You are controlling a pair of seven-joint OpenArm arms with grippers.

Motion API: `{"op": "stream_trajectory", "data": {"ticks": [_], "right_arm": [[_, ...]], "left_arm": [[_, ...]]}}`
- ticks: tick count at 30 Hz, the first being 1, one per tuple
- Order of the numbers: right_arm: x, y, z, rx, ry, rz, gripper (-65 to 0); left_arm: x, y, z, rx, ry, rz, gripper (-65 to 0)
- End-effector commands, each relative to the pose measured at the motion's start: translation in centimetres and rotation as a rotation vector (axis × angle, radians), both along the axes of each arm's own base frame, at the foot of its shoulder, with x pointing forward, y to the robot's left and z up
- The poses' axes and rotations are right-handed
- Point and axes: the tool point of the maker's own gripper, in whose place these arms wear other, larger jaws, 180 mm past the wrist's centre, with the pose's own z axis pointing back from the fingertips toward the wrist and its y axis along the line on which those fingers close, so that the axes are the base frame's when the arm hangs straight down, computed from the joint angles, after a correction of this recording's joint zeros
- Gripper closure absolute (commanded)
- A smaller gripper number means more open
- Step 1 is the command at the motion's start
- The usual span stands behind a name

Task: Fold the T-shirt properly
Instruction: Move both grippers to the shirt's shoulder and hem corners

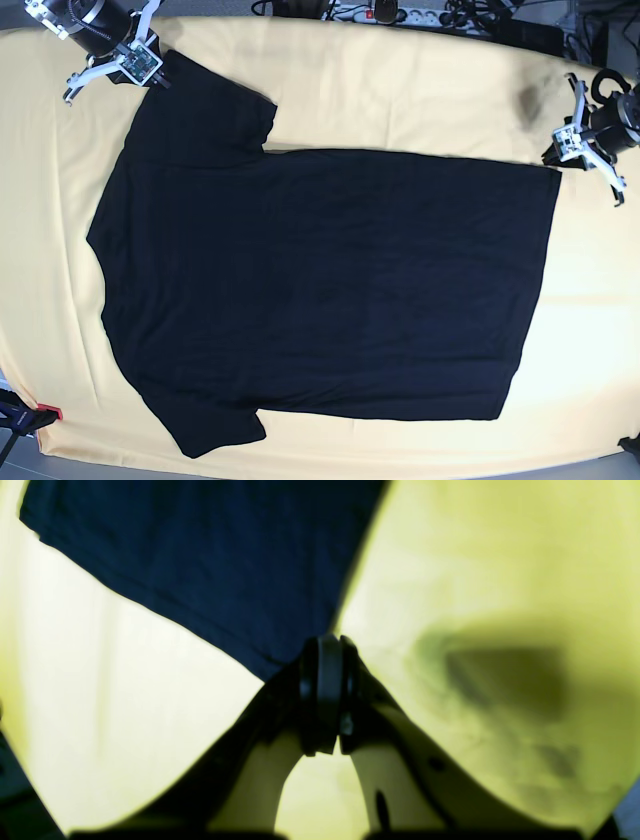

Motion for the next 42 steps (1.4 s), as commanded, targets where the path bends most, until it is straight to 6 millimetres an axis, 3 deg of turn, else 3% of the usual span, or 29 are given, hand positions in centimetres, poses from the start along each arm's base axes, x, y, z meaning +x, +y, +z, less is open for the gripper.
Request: {"op": "stream_trajectory", "data": {"ticks": [1,5,7,14,20,32,34,35,36,39,42], "right_arm": [[0.1,0.4,0.7,0.026,-0.016,0.008,0.0],[0.1,0.7,0.7,0.044,-0.014,-0.007,0.0],[0.1,0.7,0.7,0.049,-0.013,-0.008,0.0],[0.1,0.7,0.7,0.048,-0.013,-0.008,0.0],[0.1,0.7,0.7,0.048,-0.014,-0.009,0.0],[0.1,0.8,0.7,0.053,-0.014,-0.016,0.0],[0.1,0.8,0.7,0.057,-0.014,-0.022,0.0],[0.1,0.8,0.7,0.057,-0.014,-0.022,0.0],[0.1,0.8,0.7,0.057,-0.014,-0.022,0.0],[0.0,0.8,0.6,0.052,-0.009,-0.022,0.0],[-0.3,0.6,0.3,0.037,0.013,-0.015,0.0]], "left_arm": [[1.2,0.1,1.4,-0.006,-0.028,-0.033,-1.8],[1.9,0.8,2.0,-0.002,-0.001,-0.076,-27.4],[2.0,1.3,1.6,0.037,0.012,-0.095,-35.5],[1.7,2.5,-1.5,0.171,0.039,-0.165,-36.0],[3.4,2.9,-2.4,0.224,-0.022,-0.177,-36.0],[6.6,-0.7,-2.2,0.151,-0.103,-0.192,-36.0],[7.0,-1.0,-2.1,0.141,-0.114,-0.191,-34.9],[7.2,-1.1,-1.9,0.140,-0.120,-0.190,-31.4],[7.4,-1.1,-1.7,0.139,-0.126,-0.189,-25.6],[7.8,-0.6,-1.7,0.163,-0.128,-0.160,0.0],[8.3,-0.1,-1.5,0.156,-0.133,-0.098,0.0]]}}
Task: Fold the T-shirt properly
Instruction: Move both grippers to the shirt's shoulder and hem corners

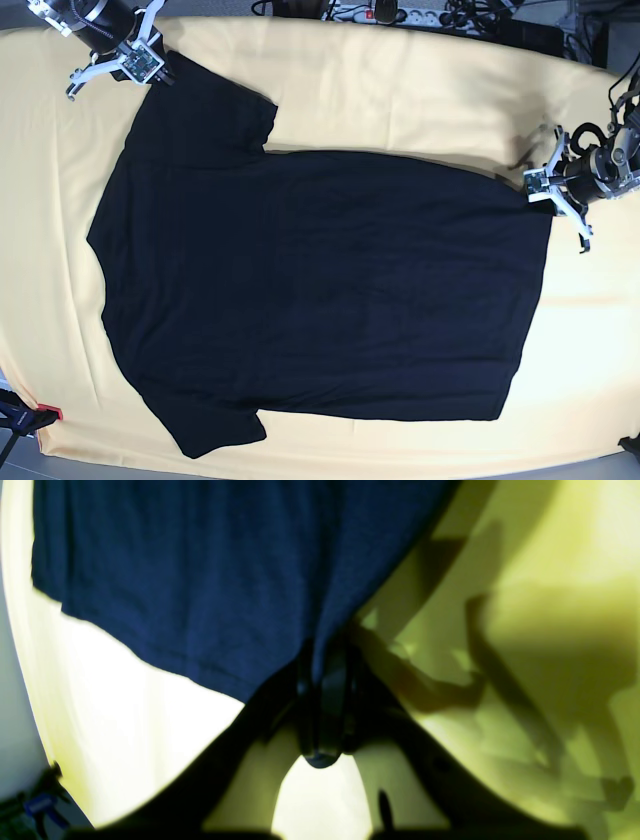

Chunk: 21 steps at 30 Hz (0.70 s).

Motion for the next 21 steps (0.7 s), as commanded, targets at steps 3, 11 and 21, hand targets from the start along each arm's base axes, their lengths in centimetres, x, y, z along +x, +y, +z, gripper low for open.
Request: {"op": "stream_trajectory", "data": {"ticks": [3,11,21], "right_arm": [[-0.4,0.9,0.5,0.024,-0.001,0.062,-15.7],[-0.4,1.8,0.9,0.047,-0.021,0.122,-31.7],[1.1,1.1,-2.4,0.046,0.011,0.120,-31.7]], "left_arm": [[1.4,0.7,1.8,0.000,-0.061,0.025,0.0],[1.5,0.6,1.9,-0.004,-0.063,0.022,0.0],[1.5,0.6,1.9,-0.004,-0.063,0.022,0.0]]}}
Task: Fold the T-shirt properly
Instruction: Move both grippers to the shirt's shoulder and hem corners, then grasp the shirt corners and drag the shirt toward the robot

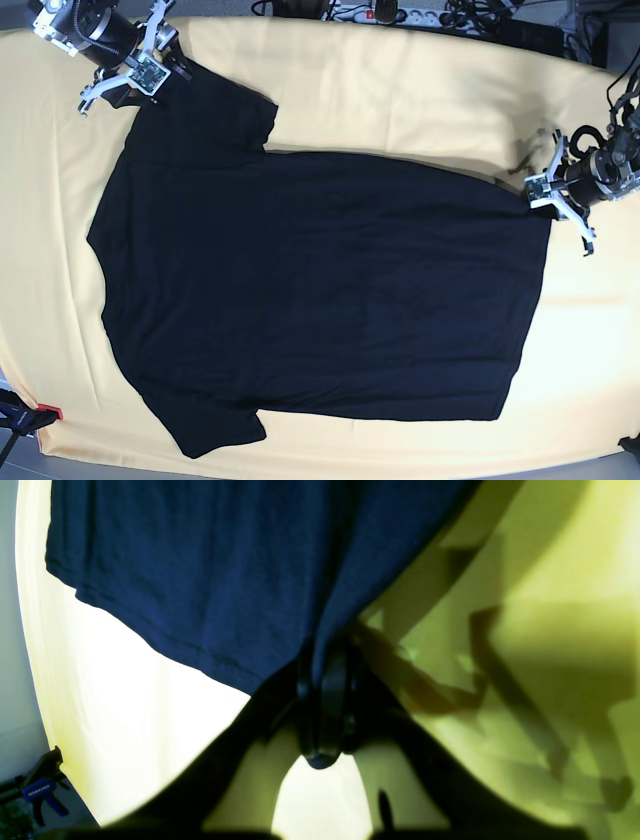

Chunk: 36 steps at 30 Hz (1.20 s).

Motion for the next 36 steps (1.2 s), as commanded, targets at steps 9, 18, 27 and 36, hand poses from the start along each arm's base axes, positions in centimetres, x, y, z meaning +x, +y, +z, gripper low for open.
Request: {"op": "stream_trajectory", "data": {"ticks": [9,18,27,36], "right_arm": [[0.4,0.9,-3.1,-0.093,-0.015,0.018,-31.7],[3.0,-1.9,-3.0,-0.233,-0.131,-0.078,-30.9],[3.8,-2.5,-2.2,-0.241,-0.169,-0.140,0.0],[2.8,-4.8,1.6,-0.411,-0.176,-0.157,0.0]], "left_arm": [[1.0,0.7,1.5,0.016,-0.039,0.000,0.0],[1.0,0.6,1.5,0.015,-0.040,0.000,0.0],[1.0,0.6,1.5,0.015,-0.040,0.000,0.0],[-2.6,-2.3,3.6,-0.024,0.123,-0.155,0.0]]}}
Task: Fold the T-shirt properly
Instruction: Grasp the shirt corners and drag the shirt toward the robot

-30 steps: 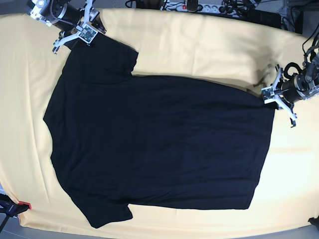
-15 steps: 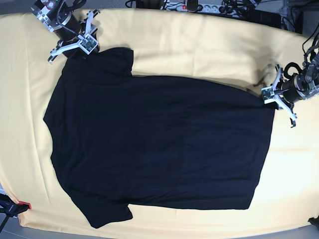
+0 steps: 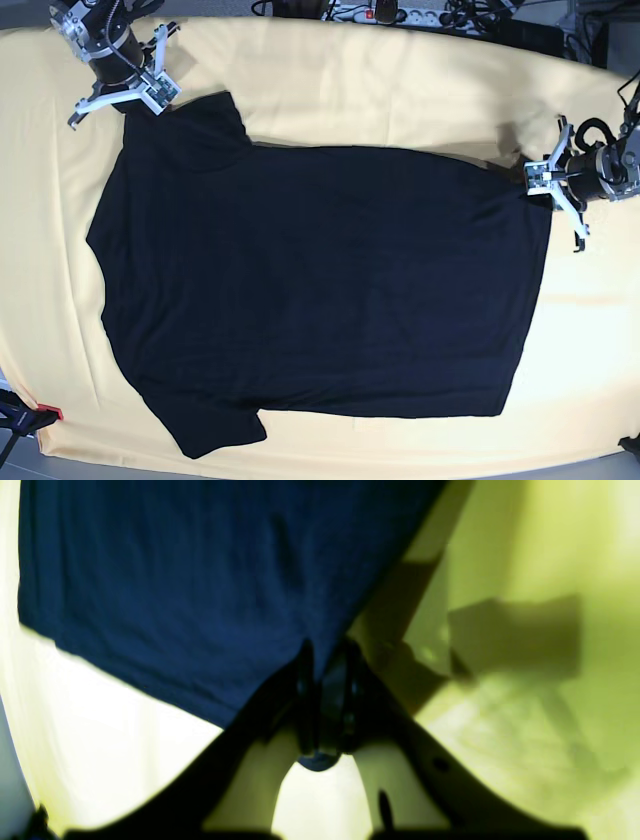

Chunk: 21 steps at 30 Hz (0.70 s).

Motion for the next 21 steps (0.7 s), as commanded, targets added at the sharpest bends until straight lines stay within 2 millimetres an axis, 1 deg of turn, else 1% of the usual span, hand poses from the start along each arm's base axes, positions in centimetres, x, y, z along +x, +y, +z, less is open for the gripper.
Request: {"op": "stream_trajectory", "data": {"ticks": [1,3,4,9,11,13,17,21], "right_arm": [[-0.4,-0.4,0.9,-0.020,-0.008,0.001,0.0],[-1.7,-1.1,1.4,-0.040,0.018,-0.015,0.0],[-2.6,-1.7,1.1,-0.056,0.046,-0.026,0.0],[-6.7,-4.9,0.6,-0.143,0.165,-0.083,0.0],[-8.2,-5.4,0.4,-0.160,0.216,-0.086,0.0],[-9.7,-5.6,0.0,-0.172,0.270,-0.077,0.0],[-11.3,-5.6,-0.2,-0.174,0.318,-0.073,0.0],[-12.9,-5.4,-0.4,-0.174,0.371,-0.050,0.0]], "left_arm": [[0.2,0.2,1.6,0.004,-0.006,-0.022,0.0],[-1.1,-0.4,2.0,-0.009,0.054,-0.058,0.0],[-1.8,-0.7,2.2,-0.016,0.086,-0.078,0.0],[-3.2,-2.0,3.2,-0.050,0.125,-0.117,0.0],[-4.2,-2.3,3.3,-0.049,0.148,-0.135,0.0],[-5.3,-2.4,3.2,-0.035,0.176,-0.159,0.0],[-8.0,-3.0,2.7,-0.005,0.238,-0.211,0.0],[-11.8,-3.0,1.6,0.093,0.333,-0.243,0.0]]}}
